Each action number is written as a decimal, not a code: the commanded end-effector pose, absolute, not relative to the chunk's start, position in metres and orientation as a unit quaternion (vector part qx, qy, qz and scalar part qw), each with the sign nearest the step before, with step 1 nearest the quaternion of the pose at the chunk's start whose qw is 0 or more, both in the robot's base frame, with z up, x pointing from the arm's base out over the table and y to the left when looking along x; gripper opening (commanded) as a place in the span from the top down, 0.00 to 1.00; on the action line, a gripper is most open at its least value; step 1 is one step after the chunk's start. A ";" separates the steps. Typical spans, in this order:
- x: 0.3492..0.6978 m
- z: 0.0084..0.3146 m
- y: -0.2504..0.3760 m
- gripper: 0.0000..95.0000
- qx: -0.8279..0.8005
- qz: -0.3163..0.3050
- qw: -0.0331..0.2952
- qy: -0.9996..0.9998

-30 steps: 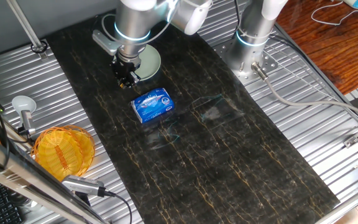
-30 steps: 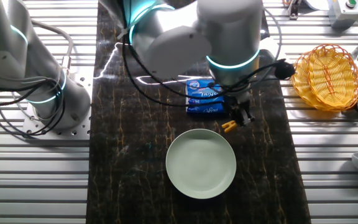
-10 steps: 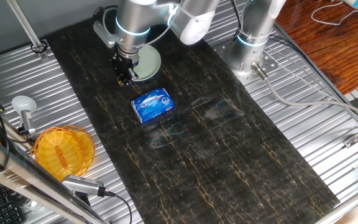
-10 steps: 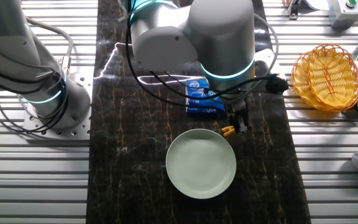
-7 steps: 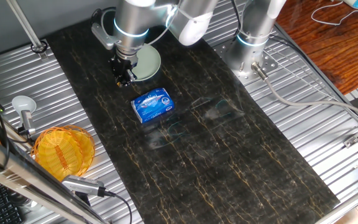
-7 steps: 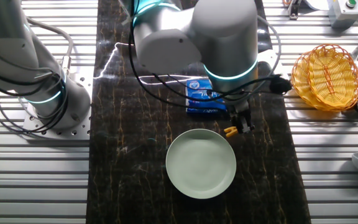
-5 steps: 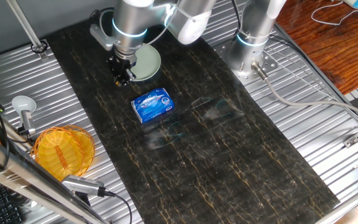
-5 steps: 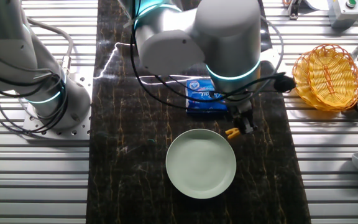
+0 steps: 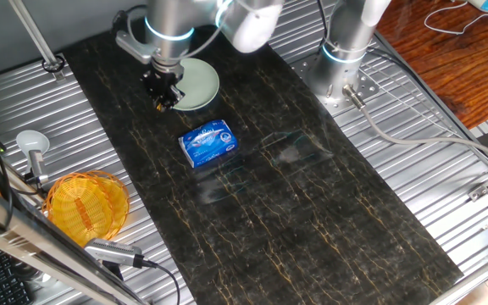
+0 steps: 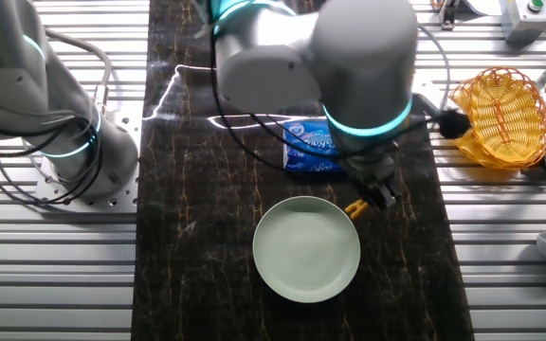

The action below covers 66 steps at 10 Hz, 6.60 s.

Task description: Use a clamp

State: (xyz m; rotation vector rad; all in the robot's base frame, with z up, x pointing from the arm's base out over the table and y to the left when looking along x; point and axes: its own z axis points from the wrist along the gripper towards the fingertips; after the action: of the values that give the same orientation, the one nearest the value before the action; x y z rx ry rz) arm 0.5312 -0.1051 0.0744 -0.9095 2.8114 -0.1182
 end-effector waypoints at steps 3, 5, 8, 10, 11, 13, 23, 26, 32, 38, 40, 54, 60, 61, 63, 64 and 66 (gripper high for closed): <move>0.533 0.069 -0.115 1.00 -0.385 -0.019 0.090 0.918; 0.531 0.070 -0.117 1.00 -0.402 -0.020 0.086 0.912; 0.529 0.072 -0.120 1.00 -0.422 -0.021 0.085 0.902; 0.531 0.068 -0.121 1.00 -0.441 -0.021 0.087 0.893; 0.532 0.066 -0.122 1.00 -0.448 -0.019 0.089 0.889; 0.533 0.062 -0.124 1.00 -0.459 -0.012 0.093 0.883; 0.525 0.068 -0.133 1.00 -0.483 0.041 0.117 0.867; 0.525 0.068 -0.133 1.00 -0.488 0.053 0.129 0.862; 0.526 0.067 -0.134 1.00 -0.502 0.071 0.152 0.849; 0.526 0.063 -0.136 1.00 -0.520 0.083 0.162 0.834; 0.524 0.064 -0.137 1.00 -0.526 0.087 0.159 0.831; 0.530 0.065 -0.146 1.00 -0.535 0.120 0.148 0.823; 0.533 0.058 -0.147 1.00 -0.535 0.126 0.149 0.822; 0.533 0.058 -0.147 1.00 -0.535 0.127 0.149 0.822; 0.536 0.059 -0.147 1.00 -0.536 0.129 0.146 0.821; 0.536 0.059 -0.147 1.00 -0.536 0.130 0.146 0.821; 0.536 0.059 -0.147 1.00 -0.535 0.131 0.146 0.822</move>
State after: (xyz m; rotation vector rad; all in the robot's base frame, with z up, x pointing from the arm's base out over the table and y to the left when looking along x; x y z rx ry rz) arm 0.5368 -0.1473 0.0584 -1.5411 2.3671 0.3771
